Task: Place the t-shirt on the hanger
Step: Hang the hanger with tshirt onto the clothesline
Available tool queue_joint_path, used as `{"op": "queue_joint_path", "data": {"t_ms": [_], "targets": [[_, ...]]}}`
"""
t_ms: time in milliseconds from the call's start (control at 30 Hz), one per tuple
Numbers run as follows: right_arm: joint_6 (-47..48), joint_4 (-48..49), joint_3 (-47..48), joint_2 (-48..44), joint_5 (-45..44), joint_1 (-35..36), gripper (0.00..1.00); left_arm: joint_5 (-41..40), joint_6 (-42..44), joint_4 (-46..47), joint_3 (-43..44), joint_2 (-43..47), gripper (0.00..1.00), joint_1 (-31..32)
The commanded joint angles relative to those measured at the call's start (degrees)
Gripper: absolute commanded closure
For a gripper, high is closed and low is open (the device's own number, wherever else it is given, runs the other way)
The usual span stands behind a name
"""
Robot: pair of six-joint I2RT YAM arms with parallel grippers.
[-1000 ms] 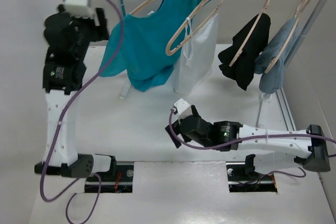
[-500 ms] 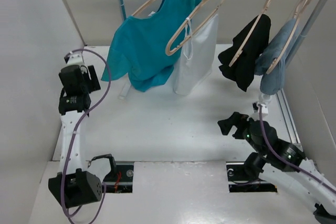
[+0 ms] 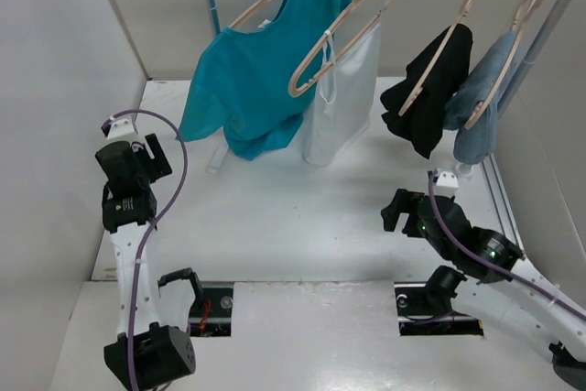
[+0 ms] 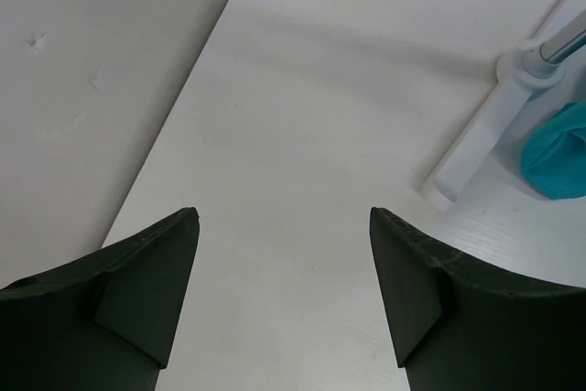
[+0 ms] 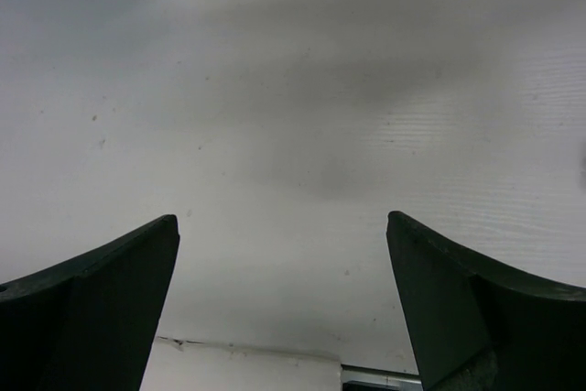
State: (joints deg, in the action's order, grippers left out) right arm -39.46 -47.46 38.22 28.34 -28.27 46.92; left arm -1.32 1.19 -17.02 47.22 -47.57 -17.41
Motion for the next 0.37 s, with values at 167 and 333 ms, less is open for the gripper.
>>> {"op": "queue_joint_path", "data": {"t_ms": [167,333], "targets": [[6.41,3.08,5.38,12.61,-0.83,0.28,0.01,4.66,-1.37,2.95,-0.46,0.55,0.28,-1.58],[8.34,5.35,5.9,16.75,1.99,-0.25,0.01,4.66,-1.37,2.95,-0.99,1.08,0.28,-2.62]]}}
